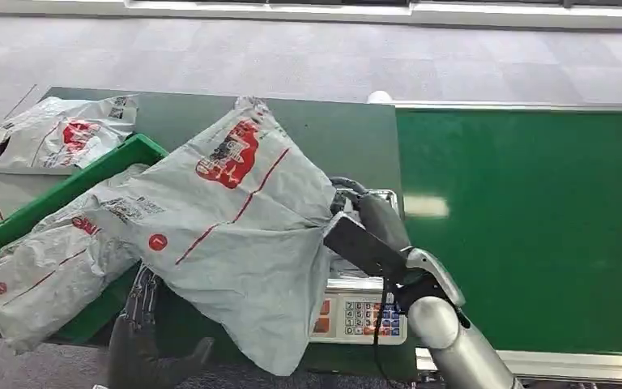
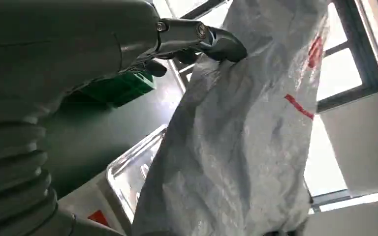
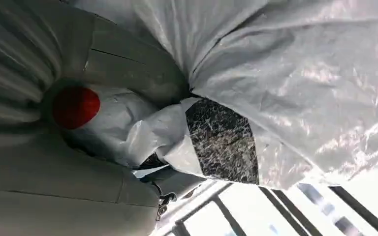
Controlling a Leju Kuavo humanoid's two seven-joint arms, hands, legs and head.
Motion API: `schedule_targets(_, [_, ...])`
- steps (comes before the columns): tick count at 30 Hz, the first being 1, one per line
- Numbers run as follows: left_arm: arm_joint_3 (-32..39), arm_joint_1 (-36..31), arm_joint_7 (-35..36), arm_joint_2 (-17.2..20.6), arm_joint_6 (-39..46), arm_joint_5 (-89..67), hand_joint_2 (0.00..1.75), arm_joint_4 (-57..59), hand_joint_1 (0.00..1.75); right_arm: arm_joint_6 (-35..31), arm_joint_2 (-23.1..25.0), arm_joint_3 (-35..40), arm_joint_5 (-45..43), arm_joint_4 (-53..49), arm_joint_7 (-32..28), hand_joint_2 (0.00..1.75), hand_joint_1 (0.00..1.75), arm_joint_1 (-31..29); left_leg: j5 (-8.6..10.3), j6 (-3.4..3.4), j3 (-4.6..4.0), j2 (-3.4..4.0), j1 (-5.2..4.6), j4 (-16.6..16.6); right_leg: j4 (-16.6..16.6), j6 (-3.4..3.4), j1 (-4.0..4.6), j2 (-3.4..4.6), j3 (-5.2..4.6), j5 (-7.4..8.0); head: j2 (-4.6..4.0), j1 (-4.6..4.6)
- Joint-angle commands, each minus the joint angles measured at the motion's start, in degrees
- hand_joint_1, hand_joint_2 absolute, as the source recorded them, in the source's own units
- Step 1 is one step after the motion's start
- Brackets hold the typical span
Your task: Moved the parcel from conveyor to table for the left to box.
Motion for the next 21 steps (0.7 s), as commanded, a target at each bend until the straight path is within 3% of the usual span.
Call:
schedule_targets(1, [2.38,1.42,1.14,1.84,-0.11,-0.13,1.75,-0.09,0.00,1.67,2.38,2.77,3.51,10.69,5.75,1.75,0.93,-3.73,0.07,0.04,0.09,0.24,-0.03,-0.16,-0.13,-0.03,-0.02,0.22,0.01,0.13,0.00,0.00])
schedule_targets(2, [3.17,1.65,1.26,1.57,-0.49,-0.18,1.75,-0.25,0.00,2.87,2.32,1.85,3.85,10.19,6.78,1.75,0.03,-2.94,0.02,0.03,0.02,0.17,-0.02,-0.07,-0.05,-0.01,-0.02,0.16,-0.04,0.07,0.00,0.00])
schedule_targets(5, [5.57,2.72,1.15,0.56,-1.35,-1.29,1.75,-1.46,0.00,3.97,0.25,-0.23,5.88,7.96,8.15,1.75,0.00,1.31,0.06,0.04,0.05,0.09,-0.03,-0.15,-0.13,-0.02,-0.03,0.08,0.02,0.08,0.00,0.00])
schedule_targets(11, [13.31,5.32,2.56,-3.09,1.83,-10.40,1.75,-6.18,0.00,-4.77,-6.12,-7.96,15.59,-0.42,10.76,1.75,0.00,11.54,0.01,0.06,-0.01,-0.22,0.00,-0.03,-0.13,0.01,0.00,-0.23,0.05,-0.03,0.00,0.00])
schedule_targets(16, [19.93,3.16,4.10,-5.95,2.17,-15.81,1.75,-12.35,0.00,-6.80,-6.68,-14.48,11.11,-7.52,4.20,1.75,0.00,19.23,0.01,0.13,-0.14,-0.38,-0.02,-0.02,-0.15,0.02,-0.03,-0.40,0.02,-0.07,0.00,0.00])
schedule_targets(18, [18.97,0.71,6.33,-5.35,4.45,-18.68,1.75,-13.70,0.00,-9.76,-6.66,-15.75,9.11,-9.22,0.85,1.75,0.00,21.00,-0.01,0.12,-0.16,-0.25,-0.02,0.00,-0.10,0.01,-0.04,-0.27,-0.08,-0.06,0.00,0.00])
schedule_targets(19, [16.71,-1.08,6.17,-4.36,5.30,-19.39,1.75,-14.13,0.00,-14.09,-6.53,-16.34,6.94,-9.87,-4.00,1.75,0.00,21.52,0.01,0.11,-0.19,-0.31,-0.02,0.01,-0.09,0.00,-0.03,-0.32,-0.09,-0.06,0.00,0.00])
schedule_targets(21, [15.58,-2.29,7.36,-4.27,5.28,-19.93,1.75,-13.85,0.00,-14.27,-6.76,-16.41,7.00,-10.37,-3.99,1.75,0.00,21.65,0.01,0.06,-0.19,-0.31,-0.03,0.03,-0.06,-0.01,-0.04,-0.32,-0.15,-0.05,0.00,0.00])
